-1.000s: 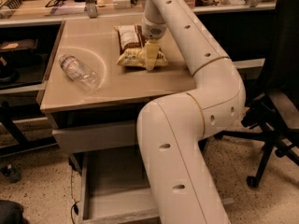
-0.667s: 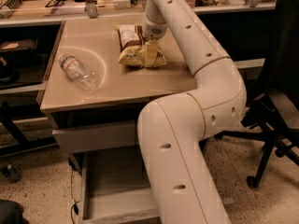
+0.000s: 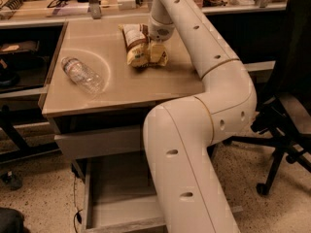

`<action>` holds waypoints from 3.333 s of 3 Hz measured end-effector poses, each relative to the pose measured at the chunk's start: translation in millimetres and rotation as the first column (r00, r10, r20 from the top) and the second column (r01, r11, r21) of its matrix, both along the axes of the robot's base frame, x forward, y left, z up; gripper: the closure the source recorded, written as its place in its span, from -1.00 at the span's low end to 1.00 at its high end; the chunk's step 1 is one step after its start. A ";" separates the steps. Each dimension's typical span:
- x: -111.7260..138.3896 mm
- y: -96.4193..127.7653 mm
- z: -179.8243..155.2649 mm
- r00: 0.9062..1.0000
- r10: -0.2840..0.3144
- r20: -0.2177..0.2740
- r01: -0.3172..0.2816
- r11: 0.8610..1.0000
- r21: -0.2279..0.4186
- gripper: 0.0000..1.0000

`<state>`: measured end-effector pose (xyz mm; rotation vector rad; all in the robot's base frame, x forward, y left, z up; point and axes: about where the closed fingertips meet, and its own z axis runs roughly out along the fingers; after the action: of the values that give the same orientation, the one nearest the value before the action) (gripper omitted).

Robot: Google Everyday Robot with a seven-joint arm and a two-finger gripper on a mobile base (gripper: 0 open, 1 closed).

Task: Place brown chip bag into middle drawer

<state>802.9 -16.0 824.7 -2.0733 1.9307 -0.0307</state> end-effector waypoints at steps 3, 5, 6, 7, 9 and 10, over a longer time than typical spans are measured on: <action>0.1 0.0 2.8 1.000 0.000 0.000 0.000 1.000 0.000 1.00; -3.4 -7.0 40.2 0.998 -0.024 0.056 0.017 0.992 0.121 1.00; -39.0 -14.7 56.9 0.999 -0.022 0.028 0.017 0.982 0.186 1.00; -36.1 -9.7 61.8 0.999 -0.018 0.041 0.010 0.983 0.183 1.00; -65.2 -14.7 96.6 0.997 -0.067 0.045 0.058 0.983 0.176 1.00; -91.6 -17.4 111.6 0.995 -0.076 0.061 0.066 0.987 0.149 1.00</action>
Offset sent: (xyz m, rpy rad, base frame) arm 0.0000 0.0000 0.0000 0.0000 0.0000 0.0000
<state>711.3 -33.4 936.3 -1.8854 1.9065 0.0261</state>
